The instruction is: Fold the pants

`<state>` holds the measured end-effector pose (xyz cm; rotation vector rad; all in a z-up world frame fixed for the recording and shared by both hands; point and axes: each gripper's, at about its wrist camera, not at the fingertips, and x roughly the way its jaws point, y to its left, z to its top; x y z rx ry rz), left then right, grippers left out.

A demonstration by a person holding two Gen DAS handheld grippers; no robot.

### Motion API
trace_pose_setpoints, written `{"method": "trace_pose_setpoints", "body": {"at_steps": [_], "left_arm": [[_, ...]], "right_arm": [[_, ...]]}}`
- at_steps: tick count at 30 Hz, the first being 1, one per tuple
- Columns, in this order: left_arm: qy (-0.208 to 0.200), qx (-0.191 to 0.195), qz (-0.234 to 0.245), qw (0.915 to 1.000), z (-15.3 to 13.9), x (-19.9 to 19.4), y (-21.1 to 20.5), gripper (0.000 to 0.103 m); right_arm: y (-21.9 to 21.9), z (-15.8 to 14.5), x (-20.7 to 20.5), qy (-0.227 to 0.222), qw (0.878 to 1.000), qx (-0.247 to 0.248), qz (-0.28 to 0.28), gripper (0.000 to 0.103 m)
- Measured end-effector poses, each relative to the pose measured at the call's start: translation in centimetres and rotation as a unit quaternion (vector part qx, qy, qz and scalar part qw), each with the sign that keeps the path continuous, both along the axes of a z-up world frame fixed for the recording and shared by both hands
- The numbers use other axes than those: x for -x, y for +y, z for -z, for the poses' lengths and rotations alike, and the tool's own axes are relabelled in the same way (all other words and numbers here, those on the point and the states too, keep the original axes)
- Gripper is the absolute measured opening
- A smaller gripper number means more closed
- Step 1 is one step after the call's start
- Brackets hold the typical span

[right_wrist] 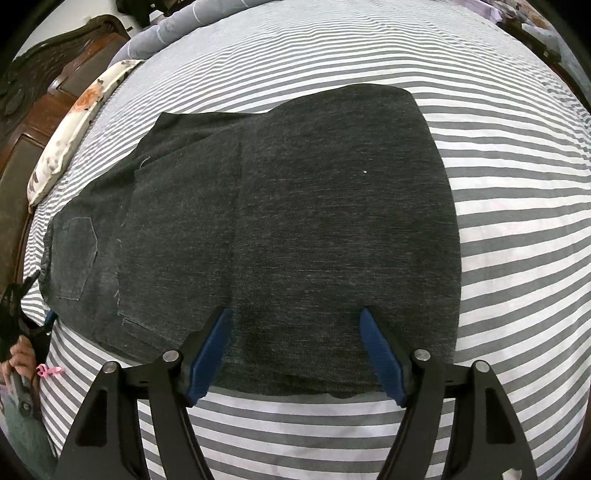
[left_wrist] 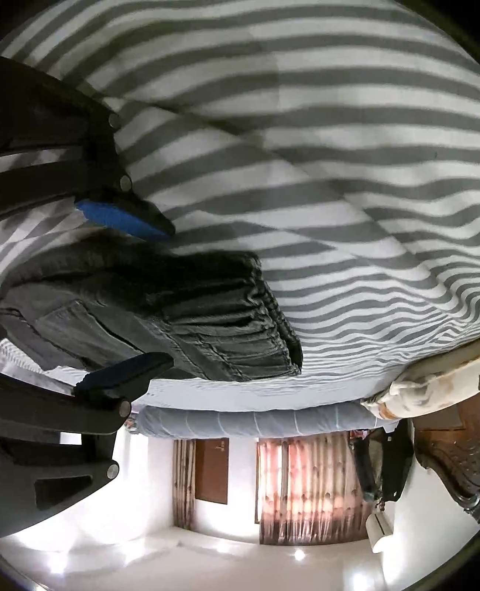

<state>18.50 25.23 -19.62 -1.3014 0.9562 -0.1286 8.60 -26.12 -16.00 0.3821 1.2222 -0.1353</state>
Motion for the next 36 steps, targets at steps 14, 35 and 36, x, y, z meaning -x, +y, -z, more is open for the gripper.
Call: {"method": "trace_pose_setpoints", "body": {"at_steps": [14,35,36], "left_arm": [[0.035,-0.085,-0.011,0.9957,-1.9,0.0,-1.1,0.027],[0.005,-0.295,0.027,0.9552,-14.5,-0.2,-9.4,0.023],[0.008,-0.299,0.024,0.9538,-14.6,-0.1,-9.4,0.022]], "right_arm": [[-0.2,0.0,-0.1,-0.003,1.000,-0.010,0.005,0.073],[-5.8,-4.6,3.0,-0.087,0.991,-0.088,0.050,0.073],[-6.2,-4.6,3.3,-0.090,0.990,-0.093,0.055,0.073]]}}
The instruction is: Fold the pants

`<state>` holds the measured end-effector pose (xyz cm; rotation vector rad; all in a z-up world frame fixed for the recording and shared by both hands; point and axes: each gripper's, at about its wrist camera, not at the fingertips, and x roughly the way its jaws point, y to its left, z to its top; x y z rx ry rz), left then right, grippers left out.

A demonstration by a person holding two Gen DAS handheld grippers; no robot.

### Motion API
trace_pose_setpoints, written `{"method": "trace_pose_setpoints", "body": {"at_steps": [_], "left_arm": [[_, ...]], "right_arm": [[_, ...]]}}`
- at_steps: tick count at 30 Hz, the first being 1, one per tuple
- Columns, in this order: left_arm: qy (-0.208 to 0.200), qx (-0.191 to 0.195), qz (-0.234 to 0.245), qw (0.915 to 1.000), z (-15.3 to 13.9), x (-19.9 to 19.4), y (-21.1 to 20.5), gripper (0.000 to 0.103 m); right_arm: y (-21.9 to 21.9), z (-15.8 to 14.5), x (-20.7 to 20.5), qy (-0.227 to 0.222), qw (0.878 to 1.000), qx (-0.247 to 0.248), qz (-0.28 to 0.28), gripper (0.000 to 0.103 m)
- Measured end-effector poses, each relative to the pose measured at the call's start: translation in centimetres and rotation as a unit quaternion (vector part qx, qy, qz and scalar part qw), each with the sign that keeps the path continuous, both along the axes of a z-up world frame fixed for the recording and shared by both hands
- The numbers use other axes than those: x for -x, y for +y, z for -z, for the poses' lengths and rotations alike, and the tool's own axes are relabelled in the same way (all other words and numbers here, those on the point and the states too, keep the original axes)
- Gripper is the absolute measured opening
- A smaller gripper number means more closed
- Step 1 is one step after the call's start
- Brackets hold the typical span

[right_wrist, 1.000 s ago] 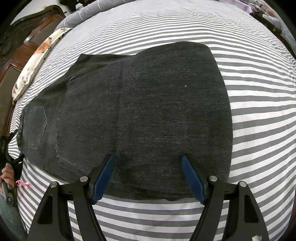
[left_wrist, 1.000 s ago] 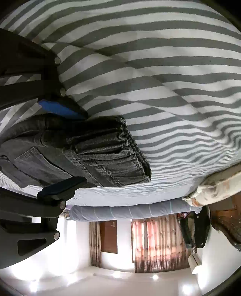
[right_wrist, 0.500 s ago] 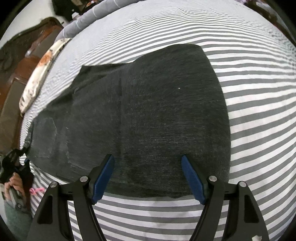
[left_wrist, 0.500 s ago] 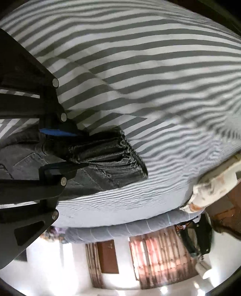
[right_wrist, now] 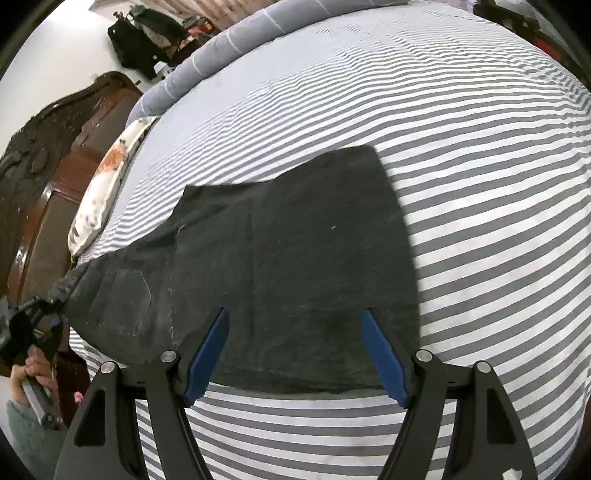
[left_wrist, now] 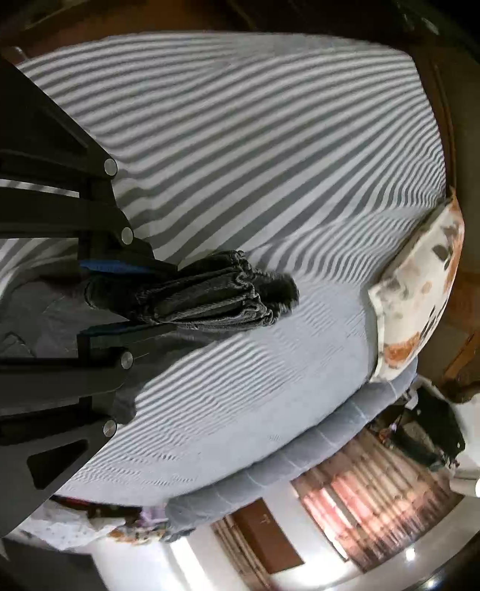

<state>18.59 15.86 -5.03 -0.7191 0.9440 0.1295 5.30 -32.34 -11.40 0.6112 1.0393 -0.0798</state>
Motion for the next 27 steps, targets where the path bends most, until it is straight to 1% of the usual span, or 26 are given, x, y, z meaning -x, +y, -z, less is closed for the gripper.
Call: {"method": "trace_pose_setpoints", "body": {"at_steps": [3,6,9,10,14,17,19,21,23,24,27], "left_arm": [[0.004,-0.013,-0.009,0.9999,-0.4,0.4,0.1,0.022],[0.008,-0.046,-0.009,0.9989,-0.9,0.9,-0.8,0.021],[-0.003,-0.082,0.001,0.9966,-1.7,1.6,-2.9,0.021],[-0.010,-0.092,0.011,0.9957,-2.1,1.7,-3.8,0.021],[-0.037,-0.103,0.063,0.9920,-3.3,1.6,-7.5,0.020],[-0.059,-0.089,0.108,0.9884,-4.4,1.6,-10.6,0.020],[-0.073,-0.085,0.144,0.9832,-5.2,1.8,-13.3,0.020],[-0.094,-0.082,0.184,0.9751,-5.8,2.0,-16.6,0.020],[-0.109,-0.073,0.230,0.9643,-6.3,2.1,-19.9,0.020],[-0.113,-0.065,0.245,0.9606,-6.4,2.2,-21.2,0.020],[-0.121,-0.044,0.308,0.9425,-6.2,2.5,-26.1,0.020]], "right_arm": [[-0.5,0.4,0.2,0.001,1.000,-0.009,0.005,0.073],[-0.6,0.9,0.2,0.001,1.000,-0.019,0.005,0.073],[-0.4,1.2,0.1,0.000,1.000,-0.026,0.001,0.073],[-0.3,1.2,0.0,-0.001,1.000,-0.026,-0.001,0.073],[-0.6,0.8,0.2,-0.010,1.000,-0.028,-0.002,0.073],[-1.4,0.4,0.5,-0.017,0.999,-0.035,0.007,0.073],[-2.3,0.1,1.0,-0.022,0.999,-0.036,0.017,0.073],[-3.3,-0.1,1.5,-0.025,0.999,-0.036,0.027,0.073],[-4.4,-0.3,2.1,-0.026,0.998,-0.035,0.038,0.073],[-5.1,-0.3,2.6,-0.027,0.998,-0.036,0.045,0.073],[-6.9,-0.3,3.9,-0.026,0.997,-0.037,0.064,0.073]]}}
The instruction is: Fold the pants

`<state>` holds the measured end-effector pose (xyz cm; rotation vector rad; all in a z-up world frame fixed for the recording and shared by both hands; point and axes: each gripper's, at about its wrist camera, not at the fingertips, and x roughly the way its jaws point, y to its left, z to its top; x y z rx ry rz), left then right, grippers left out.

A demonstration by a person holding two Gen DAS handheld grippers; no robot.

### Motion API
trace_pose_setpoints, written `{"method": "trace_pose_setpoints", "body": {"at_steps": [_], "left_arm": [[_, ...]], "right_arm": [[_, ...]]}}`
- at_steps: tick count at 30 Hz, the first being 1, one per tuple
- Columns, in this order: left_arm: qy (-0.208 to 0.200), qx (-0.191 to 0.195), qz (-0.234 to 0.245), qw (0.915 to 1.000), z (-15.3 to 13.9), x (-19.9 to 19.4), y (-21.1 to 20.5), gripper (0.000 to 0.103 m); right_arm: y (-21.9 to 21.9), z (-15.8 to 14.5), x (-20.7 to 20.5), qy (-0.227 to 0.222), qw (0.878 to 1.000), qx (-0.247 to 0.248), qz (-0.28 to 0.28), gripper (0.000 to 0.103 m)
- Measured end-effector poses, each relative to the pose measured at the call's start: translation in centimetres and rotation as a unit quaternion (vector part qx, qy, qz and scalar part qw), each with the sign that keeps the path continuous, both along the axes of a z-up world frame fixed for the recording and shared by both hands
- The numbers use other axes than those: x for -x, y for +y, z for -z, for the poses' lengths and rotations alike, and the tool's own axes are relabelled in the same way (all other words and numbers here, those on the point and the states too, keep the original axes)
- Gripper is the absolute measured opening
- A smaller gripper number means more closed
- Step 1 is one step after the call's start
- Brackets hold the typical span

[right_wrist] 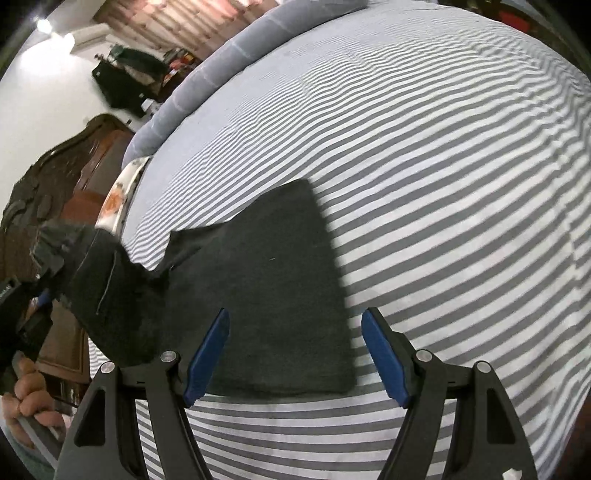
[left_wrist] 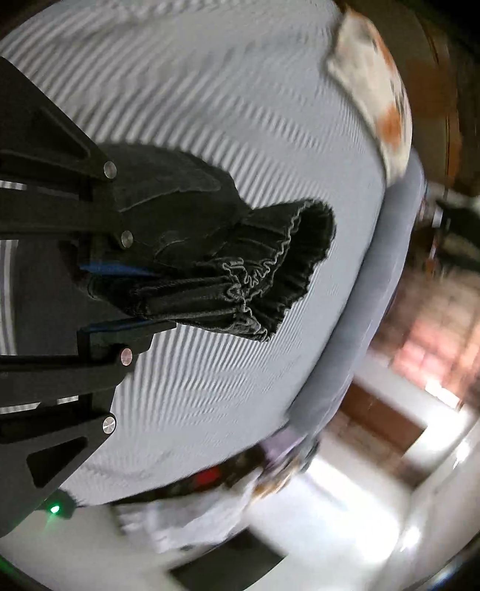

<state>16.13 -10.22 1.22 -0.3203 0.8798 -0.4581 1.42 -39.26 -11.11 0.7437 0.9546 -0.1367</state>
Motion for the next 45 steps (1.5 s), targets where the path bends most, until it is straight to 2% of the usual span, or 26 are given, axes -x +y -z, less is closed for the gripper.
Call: {"method": "trace_pose_setpoints", "body": {"at_steps": [2,5,10,14,17,20,23,24,27,32,34,37,40,42,45], "left_arm": [[0.009,0.004,0.035,0.9993,0.8,0.0,-2.8,0.020],[0.026,-0.015,0.079,0.9964,3.2,0.6,-6.9,0.020],[0.049,-0.091,0.130,0.9861,8.7,2.3,-12.0,0.020],[0.057,-0.138,0.169,0.9743,11.1,4.4,-14.5,0.025],[0.071,-0.130,0.194,0.9697,11.0,5.1,-14.7,0.030],[0.060,-0.109,0.214,0.9690,10.1,6.4,-13.2,0.037],[0.028,-0.110,0.201,0.9730,9.1,6.8,-10.0,0.053],[0.018,-0.119,0.188,0.9749,9.1,6.6,-8.6,0.056],[0.023,-0.157,0.145,0.9765,10.1,5.4,-5.3,0.056],[0.037,-0.221,0.077,0.9715,12.7,3.7,-1.0,0.056],[0.038,-0.235,0.073,0.9684,13.6,3.6,-0.4,0.056],[0.040,-0.248,0.084,0.9644,14.8,3.6,-0.3,0.056],[0.031,-0.256,0.091,0.9618,15.0,3.7,-0.3,0.057],[0.031,-0.257,0.092,0.9614,15.1,3.7,-0.4,0.057],[0.036,-0.252,0.092,0.9628,14.8,3.6,-0.3,0.057]], "right_arm": [[-1.1,0.1,0.7,0.001,1.000,-0.003,0.013,0.073],[-2.7,0.2,1.6,0.002,0.999,-0.010,0.033,0.073],[-4.6,1.2,2.7,0.009,0.998,-0.022,0.055,0.073],[-5.0,2.2,2.8,0.016,0.997,-0.032,0.063,0.073],[-5.0,2.6,2.7,0.019,0.997,-0.035,0.061,0.073],[-4.8,2.6,2.5,0.017,0.998,-0.034,0.054,0.073],[-4.2,2.2,1.9,0.010,0.999,-0.029,0.040,0.073],[-3.8,2.0,1.6,0.004,0.999,-0.027,0.031,0.073],[-1.9,1.3,0.3,-0.011,1.000,-0.020,-0.003,0.069],[1.9,0.9,-2.7,-0.025,0.997,-0.015,-0.065,0.053],[3.0,1.2,-3.8,-0.017,0.997,-0.005,-0.071,0.048],[3.5,2.0,-5.5,-0.001,0.998,0.014,-0.059,0.047],[3.5,2.9,-6.6,0.016,0.999,0.000,-0.046,0.046],[3.4,3.0,-6.8,0.025,0.999,0.011,-0.039,0.028],[3.3,2.1,-5.9,0.011,0.999,0.014,-0.038,0.019]]}}
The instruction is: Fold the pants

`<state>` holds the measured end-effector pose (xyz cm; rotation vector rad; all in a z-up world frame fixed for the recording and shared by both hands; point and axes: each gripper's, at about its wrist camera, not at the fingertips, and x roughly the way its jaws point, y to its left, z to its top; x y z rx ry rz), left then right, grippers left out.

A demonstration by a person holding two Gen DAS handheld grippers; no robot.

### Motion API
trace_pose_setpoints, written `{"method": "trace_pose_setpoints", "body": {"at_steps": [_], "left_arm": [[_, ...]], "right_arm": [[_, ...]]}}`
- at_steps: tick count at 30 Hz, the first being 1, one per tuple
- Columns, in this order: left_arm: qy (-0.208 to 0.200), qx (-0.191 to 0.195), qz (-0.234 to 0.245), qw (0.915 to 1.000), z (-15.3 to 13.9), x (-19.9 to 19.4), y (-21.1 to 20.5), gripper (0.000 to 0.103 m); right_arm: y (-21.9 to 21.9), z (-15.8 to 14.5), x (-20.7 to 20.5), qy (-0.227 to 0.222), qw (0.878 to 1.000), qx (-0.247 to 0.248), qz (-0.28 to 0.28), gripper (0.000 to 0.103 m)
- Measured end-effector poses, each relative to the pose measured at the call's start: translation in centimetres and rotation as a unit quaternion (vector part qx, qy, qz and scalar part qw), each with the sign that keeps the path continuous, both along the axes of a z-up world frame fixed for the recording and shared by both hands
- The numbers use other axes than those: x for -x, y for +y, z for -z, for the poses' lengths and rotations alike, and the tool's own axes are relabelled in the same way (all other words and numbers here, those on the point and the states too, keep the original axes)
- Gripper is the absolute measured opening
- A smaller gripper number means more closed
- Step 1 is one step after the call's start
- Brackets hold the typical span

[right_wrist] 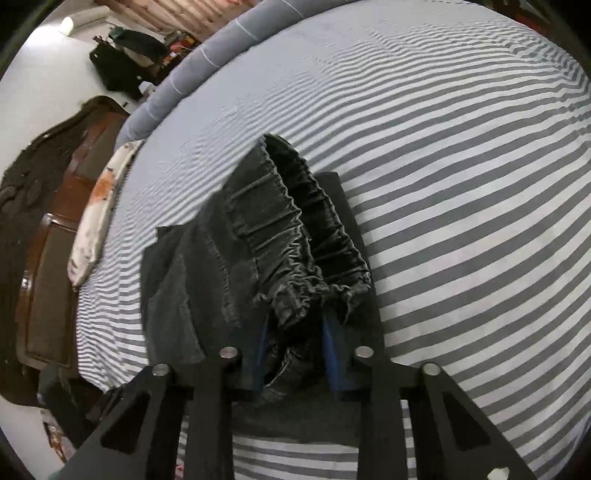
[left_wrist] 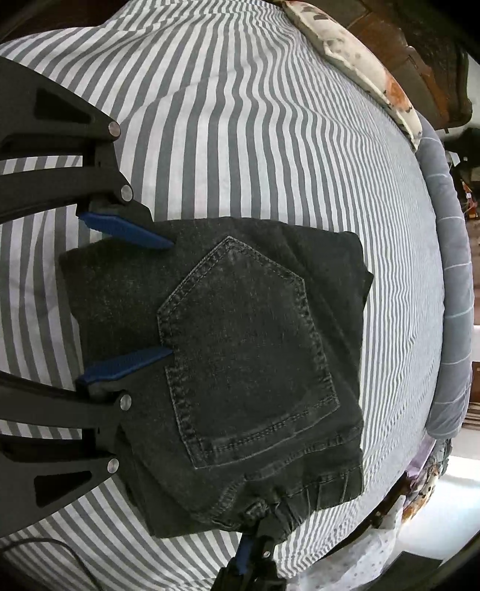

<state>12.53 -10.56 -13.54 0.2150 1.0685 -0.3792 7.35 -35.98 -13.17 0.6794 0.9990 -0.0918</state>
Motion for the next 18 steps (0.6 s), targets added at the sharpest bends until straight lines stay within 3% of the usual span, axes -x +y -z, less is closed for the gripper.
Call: {"method": "trace_pose_setpoints", "body": {"at_steps": [3,5,9,13,15,16,18], "left_arm": [[-0.005,0.001,-0.004,1.0000,-0.8,-0.1,0.4,0.057],[-0.014,-0.005,-0.003,0.9999,-1.5,0.0,0.6,0.057],[-0.021,-0.012,0.004,0.9997,-1.9,0.4,0.8,0.057],[-0.006,-0.029,-0.005,0.9995,-0.7,0.0,1.4,0.057],[-0.004,-0.028,-0.007,0.9996,-0.5,0.0,1.5,0.057],[-0.004,-0.028,-0.007,0.9996,-0.5,0.0,1.5,0.057],[-0.005,-0.032,-0.006,0.9995,-0.4,-0.1,1.4,0.057]], "right_arm": [[0.5,-1.2,1.1,-0.004,1.000,0.022,0.005,0.016],[0.5,-1.5,2.1,-0.003,0.999,0.035,0.016,0.006],[0.5,-1.1,2.6,0.003,0.999,0.030,0.014,0.006],[1.2,-1.6,1.8,0.006,1.000,0.022,0.006,0.015],[1.3,-2.1,1.3,0.000,0.999,0.040,0.005,0.028],[1.3,-2.0,1.0,0.002,0.999,0.046,0.006,0.040],[1.3,-1.7,0.0,0.012,0.998,0.057,0.006,0.042]]}}
